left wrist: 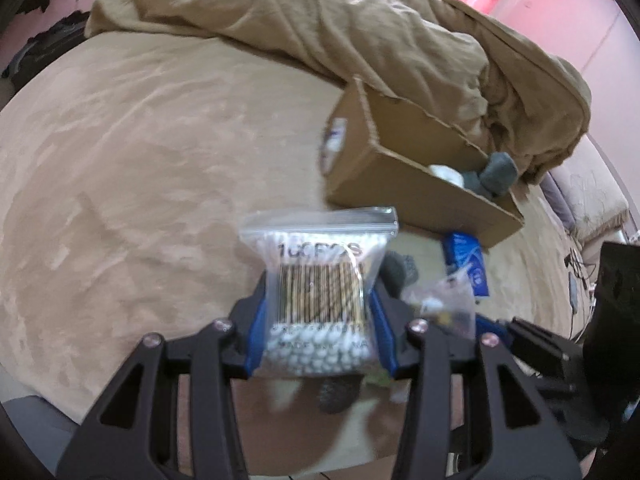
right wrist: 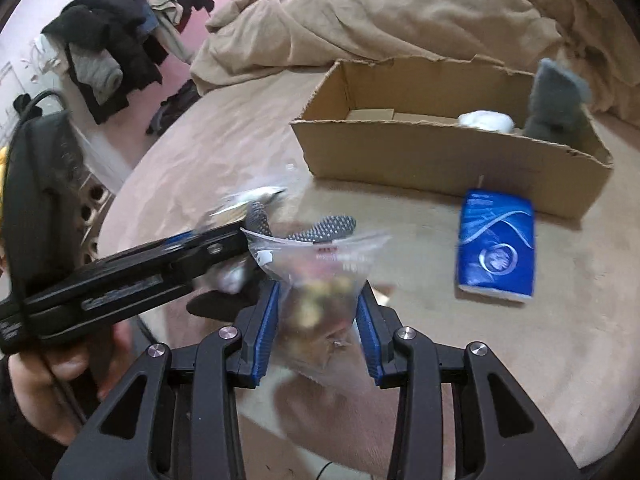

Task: Organize objects
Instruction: 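Carry the swab bag and snack bag toward the box with both tools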

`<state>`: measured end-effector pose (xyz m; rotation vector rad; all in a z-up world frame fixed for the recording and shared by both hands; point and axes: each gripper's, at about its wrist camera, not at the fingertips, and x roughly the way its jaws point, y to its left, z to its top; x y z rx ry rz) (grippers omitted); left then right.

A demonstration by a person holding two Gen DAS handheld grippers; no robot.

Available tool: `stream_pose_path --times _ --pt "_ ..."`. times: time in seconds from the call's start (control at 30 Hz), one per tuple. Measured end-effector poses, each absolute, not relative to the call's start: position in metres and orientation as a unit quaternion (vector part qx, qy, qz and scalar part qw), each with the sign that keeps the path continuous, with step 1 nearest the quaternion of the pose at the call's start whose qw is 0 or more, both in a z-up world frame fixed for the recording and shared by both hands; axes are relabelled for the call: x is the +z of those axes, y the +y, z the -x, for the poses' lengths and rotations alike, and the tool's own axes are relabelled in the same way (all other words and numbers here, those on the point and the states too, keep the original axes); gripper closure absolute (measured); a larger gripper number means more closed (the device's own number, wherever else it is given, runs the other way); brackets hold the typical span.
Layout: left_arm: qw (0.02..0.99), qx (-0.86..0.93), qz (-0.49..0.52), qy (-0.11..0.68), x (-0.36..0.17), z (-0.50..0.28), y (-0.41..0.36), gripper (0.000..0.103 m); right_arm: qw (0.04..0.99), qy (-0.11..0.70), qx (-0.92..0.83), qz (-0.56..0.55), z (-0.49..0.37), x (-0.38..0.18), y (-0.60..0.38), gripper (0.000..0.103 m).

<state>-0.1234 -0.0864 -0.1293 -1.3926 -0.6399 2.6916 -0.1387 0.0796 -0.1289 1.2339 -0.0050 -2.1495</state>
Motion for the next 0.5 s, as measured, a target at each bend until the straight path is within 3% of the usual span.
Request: stream_pose_path --times 0.23,0.5 --pt "0.004 0.869 0.437 -0.235 -0.128 0.109 -0.126 0.057 0.308 0.033 -0.823 -0.477 0.151 -0.136 0.057 0.063" --pt "-0.018 0.879 0.425 -0.215 -0.104 0.089 -0.144 0.057 0.299 0.031 -0.83 -0.47 0.146 -0.126 0.062 0.064"
